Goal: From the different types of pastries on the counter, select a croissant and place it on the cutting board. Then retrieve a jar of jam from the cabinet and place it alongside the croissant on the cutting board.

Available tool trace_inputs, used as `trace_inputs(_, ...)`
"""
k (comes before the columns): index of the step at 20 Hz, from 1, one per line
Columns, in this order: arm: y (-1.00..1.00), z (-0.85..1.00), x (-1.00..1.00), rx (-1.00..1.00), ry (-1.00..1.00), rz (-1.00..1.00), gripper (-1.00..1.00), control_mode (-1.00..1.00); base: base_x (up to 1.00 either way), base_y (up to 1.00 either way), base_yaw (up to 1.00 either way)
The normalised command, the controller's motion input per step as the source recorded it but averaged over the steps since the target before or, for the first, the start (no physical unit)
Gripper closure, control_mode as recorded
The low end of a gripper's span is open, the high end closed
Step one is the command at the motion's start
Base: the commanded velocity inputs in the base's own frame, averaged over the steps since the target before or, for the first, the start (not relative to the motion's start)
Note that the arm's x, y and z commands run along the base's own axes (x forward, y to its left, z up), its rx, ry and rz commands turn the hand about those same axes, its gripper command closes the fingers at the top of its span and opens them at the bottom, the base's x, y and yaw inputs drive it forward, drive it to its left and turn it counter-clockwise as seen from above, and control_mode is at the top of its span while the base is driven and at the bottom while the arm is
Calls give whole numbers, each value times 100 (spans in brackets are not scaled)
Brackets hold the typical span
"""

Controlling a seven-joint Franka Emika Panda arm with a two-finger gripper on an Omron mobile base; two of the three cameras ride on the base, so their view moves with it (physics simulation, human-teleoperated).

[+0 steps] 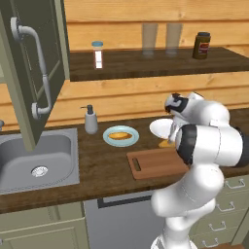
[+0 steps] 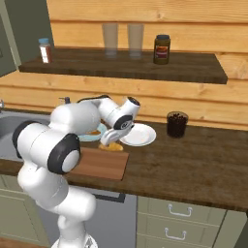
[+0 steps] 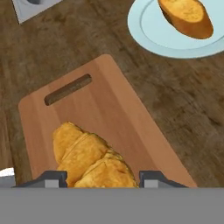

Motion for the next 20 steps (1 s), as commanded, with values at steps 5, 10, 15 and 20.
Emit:
trace_inputs(5, 19, -7, -28, 0, 0, 0, 100, -100, 0, 0, 0)
trace_inputs(10, 26, -23, -2, -3, -14, 0, 100, -100, 0, 0, 0)
trace_inputs(15, 19, -52, 0, 0, -12, 0, 100, -100, 0, 0, 0)
trace_inputs(20, 7, -31, 0, 0, -7, 0, -100, -100, 0, 0, 0)
